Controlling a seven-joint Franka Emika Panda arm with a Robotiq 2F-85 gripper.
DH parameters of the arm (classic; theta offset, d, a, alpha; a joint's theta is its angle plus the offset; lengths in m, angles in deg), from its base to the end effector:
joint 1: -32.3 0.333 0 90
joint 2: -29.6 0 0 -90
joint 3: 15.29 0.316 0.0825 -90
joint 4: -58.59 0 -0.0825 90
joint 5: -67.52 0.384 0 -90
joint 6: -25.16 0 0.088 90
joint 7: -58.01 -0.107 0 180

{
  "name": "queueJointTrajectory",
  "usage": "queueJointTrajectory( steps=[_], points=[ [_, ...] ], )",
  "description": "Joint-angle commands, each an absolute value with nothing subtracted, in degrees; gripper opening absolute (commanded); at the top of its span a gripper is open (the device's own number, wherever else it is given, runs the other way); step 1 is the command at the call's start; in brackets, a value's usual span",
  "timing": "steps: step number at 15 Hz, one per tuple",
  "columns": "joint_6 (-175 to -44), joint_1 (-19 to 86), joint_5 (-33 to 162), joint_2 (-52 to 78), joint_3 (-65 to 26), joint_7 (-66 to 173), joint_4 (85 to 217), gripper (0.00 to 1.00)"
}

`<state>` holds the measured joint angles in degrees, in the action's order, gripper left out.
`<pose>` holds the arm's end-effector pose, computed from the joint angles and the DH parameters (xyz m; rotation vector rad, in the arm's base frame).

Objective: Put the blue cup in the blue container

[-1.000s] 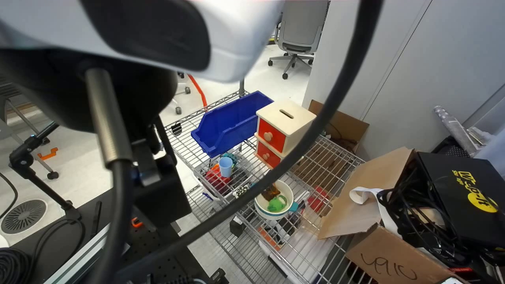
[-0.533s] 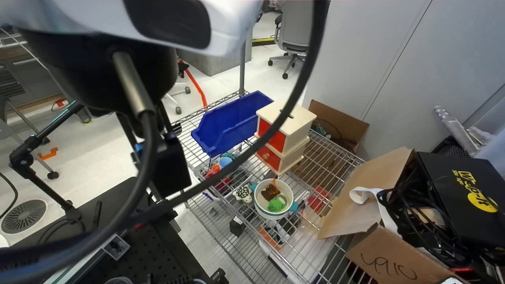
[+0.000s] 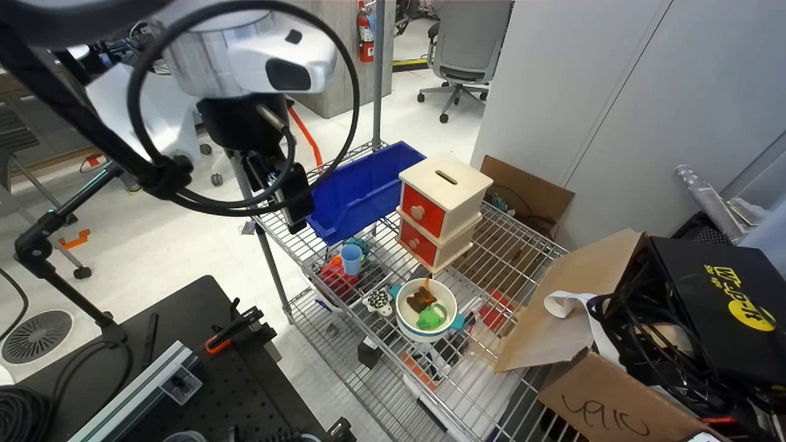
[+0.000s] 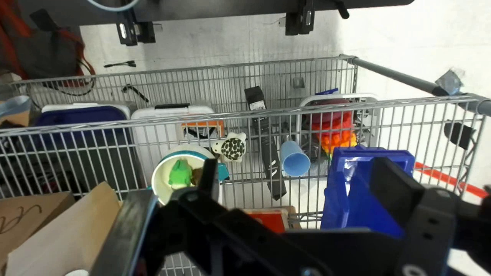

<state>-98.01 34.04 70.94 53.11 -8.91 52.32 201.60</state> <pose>0.4148 0.0624 0.4361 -3.1263 -0.0055 -0.0958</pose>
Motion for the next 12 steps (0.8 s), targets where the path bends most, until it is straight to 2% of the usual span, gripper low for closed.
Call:
queueJointTrajectory(
  steps=[1,7,12],
  points=[
    [-108.3,34.6,66.8,44.3,-6.0,48.3,202.0,1.00],
    [-126.4,36.2,65.1,26.6,-6.5,48.8,198.3,1.00],
    [-129.3,37.7,66.8,15.8,-6.5,52.8,190.2,1.00]
  ],
)
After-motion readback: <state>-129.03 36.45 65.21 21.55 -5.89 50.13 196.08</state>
